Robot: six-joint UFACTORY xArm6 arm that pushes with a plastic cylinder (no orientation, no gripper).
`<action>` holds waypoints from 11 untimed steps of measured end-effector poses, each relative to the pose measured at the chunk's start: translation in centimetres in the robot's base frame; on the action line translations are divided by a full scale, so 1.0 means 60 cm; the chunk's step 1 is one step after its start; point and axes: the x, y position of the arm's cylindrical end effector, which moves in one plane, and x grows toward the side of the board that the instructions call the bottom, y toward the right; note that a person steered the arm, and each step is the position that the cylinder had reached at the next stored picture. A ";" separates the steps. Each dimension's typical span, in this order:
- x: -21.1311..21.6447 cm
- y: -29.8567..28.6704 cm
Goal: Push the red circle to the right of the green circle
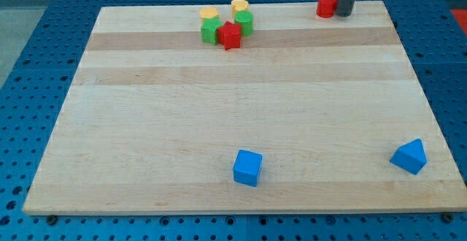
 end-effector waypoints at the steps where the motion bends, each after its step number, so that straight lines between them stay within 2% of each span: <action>1: -0.020 0.012; 3: -0.053 0.001; 4: -0.053 -0.039; 6: -0.009 -0.125; 11: 0.087 -0.117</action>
